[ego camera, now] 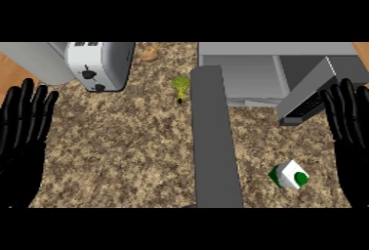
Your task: Pick up the milk, place it into the microwave and close the microwave
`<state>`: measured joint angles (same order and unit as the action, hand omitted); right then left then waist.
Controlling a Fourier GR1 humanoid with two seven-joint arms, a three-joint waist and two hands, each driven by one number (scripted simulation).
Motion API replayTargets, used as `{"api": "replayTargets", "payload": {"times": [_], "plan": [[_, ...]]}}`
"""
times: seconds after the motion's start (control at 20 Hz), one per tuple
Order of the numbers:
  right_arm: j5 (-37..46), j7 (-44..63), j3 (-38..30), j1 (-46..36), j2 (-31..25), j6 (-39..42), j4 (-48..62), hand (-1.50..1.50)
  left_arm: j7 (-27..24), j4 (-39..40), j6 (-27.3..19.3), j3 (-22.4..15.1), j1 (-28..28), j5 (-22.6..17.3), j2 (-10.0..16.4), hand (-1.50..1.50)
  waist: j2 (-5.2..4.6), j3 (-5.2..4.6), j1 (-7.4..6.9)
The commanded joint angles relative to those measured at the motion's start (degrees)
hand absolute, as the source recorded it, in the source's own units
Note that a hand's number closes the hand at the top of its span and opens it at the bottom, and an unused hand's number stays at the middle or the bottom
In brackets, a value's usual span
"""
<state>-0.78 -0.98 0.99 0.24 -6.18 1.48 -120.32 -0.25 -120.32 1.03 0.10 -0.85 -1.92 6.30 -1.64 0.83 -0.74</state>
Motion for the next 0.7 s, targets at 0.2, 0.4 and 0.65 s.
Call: {"api": "replayTargets", "payload": {"times": [0.2,0.4,0.65], "plan": [[-9.39,-4.80,-4.26,12.91,-3.37,9.23,-6.93,-1.50,-2.02,4.19,-0.72,-3.08,3.28,5.07,-1.47,-1.50,1.71,-0.79,1.66],[-12.40,-5.14,-0.69,22.61,-3.22,14.24,-6.98,-1.50,-0.74,9.30,-3.33,-5.92,1.09,0.25,-6.12,-1.50,1.73,-0.80,2.09],[-12.46,-18.32,-3.56,36.80,-3.27,23.07,-5.09,-1.50,-5.65,10.62,-8.53,-14.23,-4.39,1.55,-6.25,-1.50,1.90,-0.78,2.17]]}}
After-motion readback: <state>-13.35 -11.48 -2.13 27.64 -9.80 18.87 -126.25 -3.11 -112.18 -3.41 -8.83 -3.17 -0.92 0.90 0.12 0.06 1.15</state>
